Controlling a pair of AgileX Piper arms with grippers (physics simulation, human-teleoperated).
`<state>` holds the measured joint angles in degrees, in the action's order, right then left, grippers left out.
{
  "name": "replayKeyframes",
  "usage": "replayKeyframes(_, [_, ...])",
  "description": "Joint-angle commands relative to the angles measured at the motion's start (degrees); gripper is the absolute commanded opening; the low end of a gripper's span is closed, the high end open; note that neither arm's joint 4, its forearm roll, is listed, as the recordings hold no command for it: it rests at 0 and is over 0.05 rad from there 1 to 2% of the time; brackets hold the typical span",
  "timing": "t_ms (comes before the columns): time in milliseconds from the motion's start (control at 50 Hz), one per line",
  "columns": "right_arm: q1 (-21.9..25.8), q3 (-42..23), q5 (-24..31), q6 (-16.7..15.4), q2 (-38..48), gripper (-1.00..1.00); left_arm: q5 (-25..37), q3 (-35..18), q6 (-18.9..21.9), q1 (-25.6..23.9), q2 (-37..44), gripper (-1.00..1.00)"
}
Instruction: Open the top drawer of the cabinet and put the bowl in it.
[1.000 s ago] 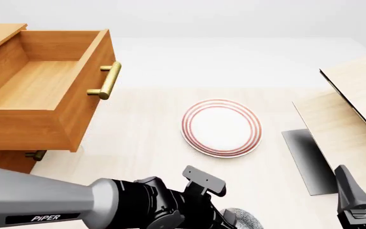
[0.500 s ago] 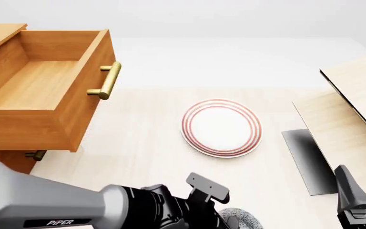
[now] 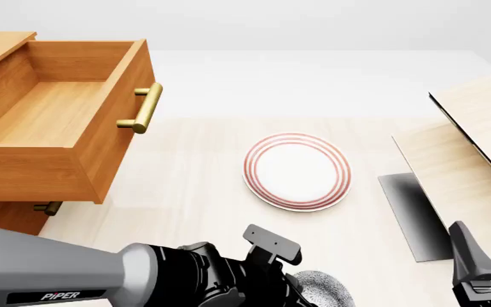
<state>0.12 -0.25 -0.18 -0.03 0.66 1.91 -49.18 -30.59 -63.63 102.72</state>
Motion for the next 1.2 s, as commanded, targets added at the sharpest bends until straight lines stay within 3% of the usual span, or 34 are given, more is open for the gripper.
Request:
replayKeyframes(20, [0.0,0.0,0.0,0.0,-0.1,1.0,0.5,0.2,0.8,1.5,-2.9,-1.0])
replayKeyframes(700, [0.0,0.0,0.0,0.0,-0.1,1.0,7.3,-2.6,1.1,4.9,-8.0,-1.0])
replayKeyframes(1200, [0.0,0.0,0.0,0.0,-0.1,1.0,18.6,-10.6,2.8,7.9,-9.3,-1.0])
